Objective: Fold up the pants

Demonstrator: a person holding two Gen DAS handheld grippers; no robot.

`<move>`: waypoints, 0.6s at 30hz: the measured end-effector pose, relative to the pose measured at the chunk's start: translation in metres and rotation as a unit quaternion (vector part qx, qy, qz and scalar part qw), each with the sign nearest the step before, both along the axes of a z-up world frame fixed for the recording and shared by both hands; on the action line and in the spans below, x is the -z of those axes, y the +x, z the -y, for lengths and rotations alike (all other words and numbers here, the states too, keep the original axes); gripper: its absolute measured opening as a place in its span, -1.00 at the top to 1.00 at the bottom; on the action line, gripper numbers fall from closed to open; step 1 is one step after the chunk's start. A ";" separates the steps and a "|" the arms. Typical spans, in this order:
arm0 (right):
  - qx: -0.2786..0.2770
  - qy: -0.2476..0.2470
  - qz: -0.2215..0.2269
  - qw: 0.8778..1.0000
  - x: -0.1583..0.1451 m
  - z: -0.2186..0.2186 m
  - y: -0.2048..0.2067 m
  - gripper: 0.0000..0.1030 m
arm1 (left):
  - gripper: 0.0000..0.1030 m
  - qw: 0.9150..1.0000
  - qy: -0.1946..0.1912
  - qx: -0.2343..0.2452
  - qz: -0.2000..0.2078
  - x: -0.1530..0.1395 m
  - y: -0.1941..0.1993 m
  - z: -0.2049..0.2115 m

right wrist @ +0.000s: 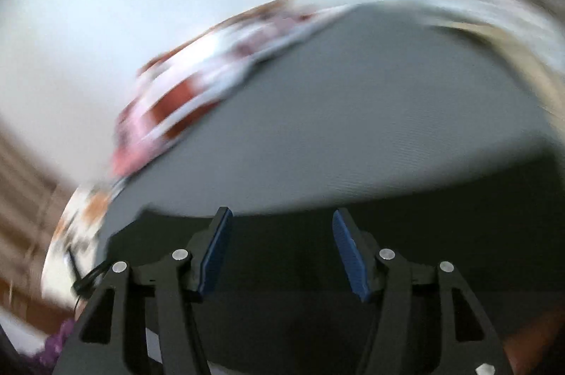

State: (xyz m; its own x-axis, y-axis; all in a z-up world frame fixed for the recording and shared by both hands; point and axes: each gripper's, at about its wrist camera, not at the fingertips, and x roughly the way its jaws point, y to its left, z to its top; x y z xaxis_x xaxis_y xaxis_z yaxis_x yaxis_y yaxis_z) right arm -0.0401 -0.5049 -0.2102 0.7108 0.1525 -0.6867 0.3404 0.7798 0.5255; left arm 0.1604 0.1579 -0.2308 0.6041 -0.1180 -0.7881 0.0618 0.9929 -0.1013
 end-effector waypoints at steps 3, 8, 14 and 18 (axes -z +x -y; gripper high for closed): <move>0.129 0.042 -0.009 0.991 0.015 0.081 -0.096 -0.11 | -1.00 1.000 0.004 -0.001 0.003 -0.001 -0.001 0.000; 0.220 0.135 0.029 0.966 0.040 0.140 -0.170 -0.11 | -1.00 0.999 0.027 -0.011 0.014 -0.004 -0.004 0.004; 0.188 0.195 0.037 0.962 0.063 0.124 -0.153 -0.11 | -1.00 0.998 0.055 -0.017 0.025 -0.006 -0.008 0.008; 0.174 0.205 0.039 0.962 0.064 0.115 -0.145 0.04 | -1.00 0.998 0.056 -0.020 0.025 -0.006 -0.008 0.008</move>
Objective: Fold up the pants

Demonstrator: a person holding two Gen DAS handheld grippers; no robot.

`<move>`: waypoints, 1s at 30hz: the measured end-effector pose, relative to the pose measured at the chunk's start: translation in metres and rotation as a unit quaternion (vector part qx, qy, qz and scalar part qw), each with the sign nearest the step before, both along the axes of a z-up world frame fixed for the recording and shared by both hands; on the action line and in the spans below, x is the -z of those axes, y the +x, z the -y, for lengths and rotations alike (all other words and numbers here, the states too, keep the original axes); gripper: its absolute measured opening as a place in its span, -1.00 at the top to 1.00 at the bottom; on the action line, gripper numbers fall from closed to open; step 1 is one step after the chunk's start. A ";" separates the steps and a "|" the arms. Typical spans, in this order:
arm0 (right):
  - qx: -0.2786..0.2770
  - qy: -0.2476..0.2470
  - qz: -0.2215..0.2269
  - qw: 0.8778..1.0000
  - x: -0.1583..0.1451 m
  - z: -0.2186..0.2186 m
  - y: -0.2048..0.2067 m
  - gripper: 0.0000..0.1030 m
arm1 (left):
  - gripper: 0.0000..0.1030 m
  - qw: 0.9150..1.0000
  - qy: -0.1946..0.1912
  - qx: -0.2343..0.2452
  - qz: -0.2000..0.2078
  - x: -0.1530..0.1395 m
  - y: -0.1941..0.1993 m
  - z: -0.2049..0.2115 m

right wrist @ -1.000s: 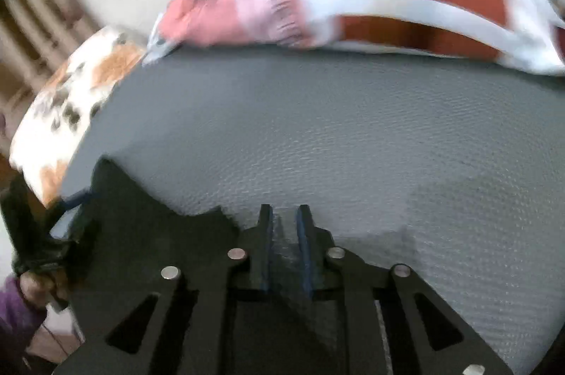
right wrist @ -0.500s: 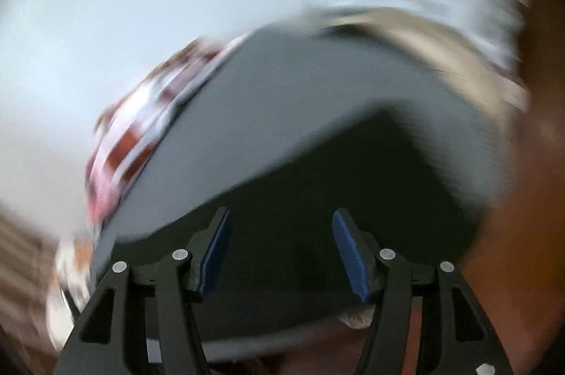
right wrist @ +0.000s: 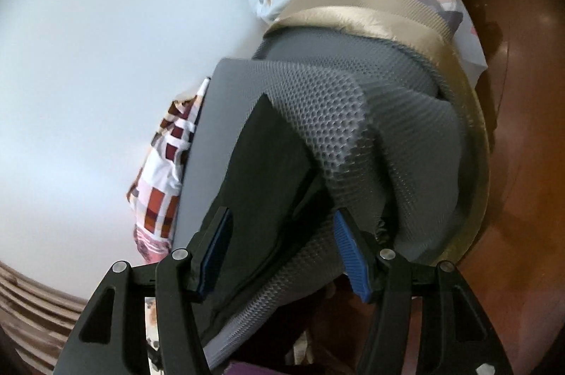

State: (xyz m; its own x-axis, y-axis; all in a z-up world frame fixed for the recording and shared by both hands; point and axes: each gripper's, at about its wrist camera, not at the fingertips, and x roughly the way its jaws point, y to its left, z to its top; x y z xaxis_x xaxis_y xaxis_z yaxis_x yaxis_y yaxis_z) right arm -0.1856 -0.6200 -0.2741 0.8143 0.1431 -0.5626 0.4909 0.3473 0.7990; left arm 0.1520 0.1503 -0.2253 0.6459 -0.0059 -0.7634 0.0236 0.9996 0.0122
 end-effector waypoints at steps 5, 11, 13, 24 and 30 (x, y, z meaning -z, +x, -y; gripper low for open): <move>-0.010 -0.012 -0.010 1.000 -0.007 0.001 0.009 0.67 | -1.00 1.000 0.001 -0.002 0.000 0.000 -0.001 0.000; -0.014 0.004 0.001 1.000 -0.002 0.001 0.010 0.61 | -1.00 1.000 -0.001 -0.002 0.000 0.000 -0.001 0.000; -0.009 0.012 0.012 1.000 -0.001 0.001 0.011 0.29 | -1.00 1.000 -0.004 -0.001 -0.001 0.000 -0.001 0.000; -0.003 -0.038 -0.060 0.997 -0.011 -0.005 0.063 0.73 | -1.00 1.000 -0.009 -0.004 0.001 -0.002 -0.002 -0.003; -0.013 -0.050 -0.055 0.997 -0.031 -0.010 0.067 0.74 | -1.00 0.997 -0.048 -0.014 0.051 -0.027 -0.031 -0.001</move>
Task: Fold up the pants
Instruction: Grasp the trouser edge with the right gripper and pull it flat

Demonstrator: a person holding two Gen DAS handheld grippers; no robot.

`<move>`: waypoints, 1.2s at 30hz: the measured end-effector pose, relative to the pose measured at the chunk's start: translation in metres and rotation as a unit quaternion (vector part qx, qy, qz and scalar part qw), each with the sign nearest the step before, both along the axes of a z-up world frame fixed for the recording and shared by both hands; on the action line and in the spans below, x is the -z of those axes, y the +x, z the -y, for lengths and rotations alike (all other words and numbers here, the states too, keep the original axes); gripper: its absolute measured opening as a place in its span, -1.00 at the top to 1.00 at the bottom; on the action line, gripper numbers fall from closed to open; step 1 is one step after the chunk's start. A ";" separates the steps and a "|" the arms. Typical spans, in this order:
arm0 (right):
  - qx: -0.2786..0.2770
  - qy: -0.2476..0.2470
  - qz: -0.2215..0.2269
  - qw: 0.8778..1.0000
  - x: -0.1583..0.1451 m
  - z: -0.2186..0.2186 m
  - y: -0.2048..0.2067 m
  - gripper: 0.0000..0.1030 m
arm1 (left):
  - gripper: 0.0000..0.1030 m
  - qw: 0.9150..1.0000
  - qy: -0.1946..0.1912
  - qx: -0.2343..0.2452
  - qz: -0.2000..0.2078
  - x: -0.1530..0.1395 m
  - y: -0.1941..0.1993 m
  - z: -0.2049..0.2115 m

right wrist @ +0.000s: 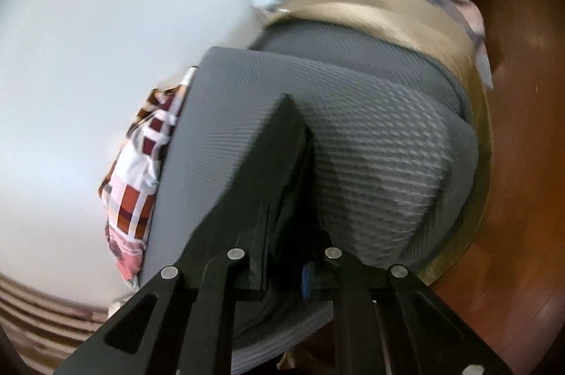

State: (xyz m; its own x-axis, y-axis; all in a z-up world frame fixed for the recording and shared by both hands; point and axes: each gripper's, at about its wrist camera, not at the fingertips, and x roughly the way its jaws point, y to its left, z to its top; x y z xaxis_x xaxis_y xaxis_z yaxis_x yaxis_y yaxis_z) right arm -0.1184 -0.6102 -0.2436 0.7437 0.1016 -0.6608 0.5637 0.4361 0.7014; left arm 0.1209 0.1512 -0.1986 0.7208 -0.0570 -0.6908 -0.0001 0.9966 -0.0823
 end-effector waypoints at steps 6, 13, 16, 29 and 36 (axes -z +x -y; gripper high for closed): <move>-0.068 -0.049 0.037 0.996 -0.063 -0.053 0.040 0.73 | -1.00 0.999 -0.040 0.030 0.017 -0.034 -0.028 0.023; -0.197 -0.053 0.061 0.977 -0.085 -0.169 0.107 0.73 | -1.00 0.995 -0.057 0.078 0.033 -0.059 -0.049 0.055; -0.247 -0.055 0.055 0.966 -0.077 -0.218 0.133 0.73 | -1.00 0.994 -0.050 0.095 0.027 -0.053 -0.053 0.065; -0.383 -0.098 -0.017 0.918 -0.022 -0.370 0.178 0.73 | -1.00 0.988 -0.050 0.140 -0.029 -0.024 -0.054 0.092; -0.418 -0.140 -0.029 0.897 -0.018 -0.410 0.178 0.73 | -1.00 0.986 -0.056 0.153 -0.044 -0.018 -0.054 0.099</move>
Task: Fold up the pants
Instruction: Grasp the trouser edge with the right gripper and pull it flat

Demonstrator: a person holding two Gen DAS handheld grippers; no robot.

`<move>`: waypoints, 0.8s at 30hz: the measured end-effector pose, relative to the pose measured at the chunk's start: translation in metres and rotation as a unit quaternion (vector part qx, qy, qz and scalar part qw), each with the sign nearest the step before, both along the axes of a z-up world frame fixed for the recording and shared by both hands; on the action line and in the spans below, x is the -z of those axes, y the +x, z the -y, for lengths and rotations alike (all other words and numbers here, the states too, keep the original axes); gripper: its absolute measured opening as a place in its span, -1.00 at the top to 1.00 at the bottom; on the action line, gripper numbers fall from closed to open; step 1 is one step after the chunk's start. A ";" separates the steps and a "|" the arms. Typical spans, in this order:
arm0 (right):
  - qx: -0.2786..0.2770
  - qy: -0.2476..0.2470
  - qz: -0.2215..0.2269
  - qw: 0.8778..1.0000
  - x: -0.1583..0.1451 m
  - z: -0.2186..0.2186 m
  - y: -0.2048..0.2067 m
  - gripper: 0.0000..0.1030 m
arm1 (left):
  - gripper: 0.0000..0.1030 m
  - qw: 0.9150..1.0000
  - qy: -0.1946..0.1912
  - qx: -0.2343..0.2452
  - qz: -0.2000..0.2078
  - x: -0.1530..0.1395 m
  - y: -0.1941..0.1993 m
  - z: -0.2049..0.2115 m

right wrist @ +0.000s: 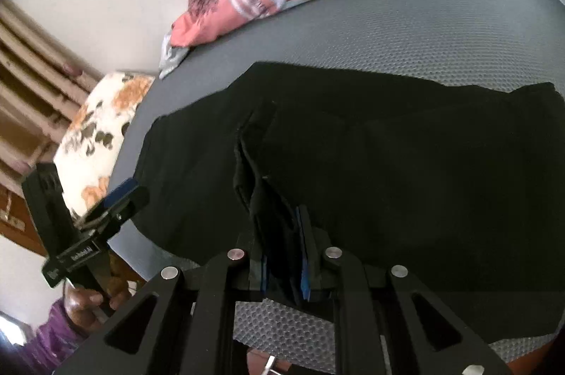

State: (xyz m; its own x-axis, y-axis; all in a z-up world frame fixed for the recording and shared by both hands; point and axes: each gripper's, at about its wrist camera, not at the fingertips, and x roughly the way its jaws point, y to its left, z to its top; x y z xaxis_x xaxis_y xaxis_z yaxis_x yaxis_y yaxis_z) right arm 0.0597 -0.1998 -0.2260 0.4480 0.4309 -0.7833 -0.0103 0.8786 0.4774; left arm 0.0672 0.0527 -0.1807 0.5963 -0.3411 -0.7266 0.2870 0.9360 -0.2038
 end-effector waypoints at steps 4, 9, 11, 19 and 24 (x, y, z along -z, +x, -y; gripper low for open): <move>-0.014 -0.018 0.003 1.000 0.002 -0.011 0.000 0.73 | -1.00 1.000 0.003 0.002 -0.002 0.001 0.000 0.001; -0.029 -0.032 0.007 0.999 0.004 -0.026 0.000 0.72 | -1.00 1.000 -0.005 0.000 -0.019 0.007 0.004 -0.001; -0.032 -0.033 0.006 0.999 0.005 -0.029 0.001 0.72 | -1.00 1.000 -0.006 -0.001 -0.025 0.010 0.005 -0.002; -0.052 -0.035 0.003 0.998 0.009 -0.045 -0.001 0.55 | -1.00 0.999 -0.008 -0.008 -0.035 0.016 0.009 -0.007; -0.071 0.123 -0.005 0.990 0.008 -0.030 -0.005 0.15 | -1.00 0.999 -0.006 -0.016 -0.032 0.013 0.009 -0.011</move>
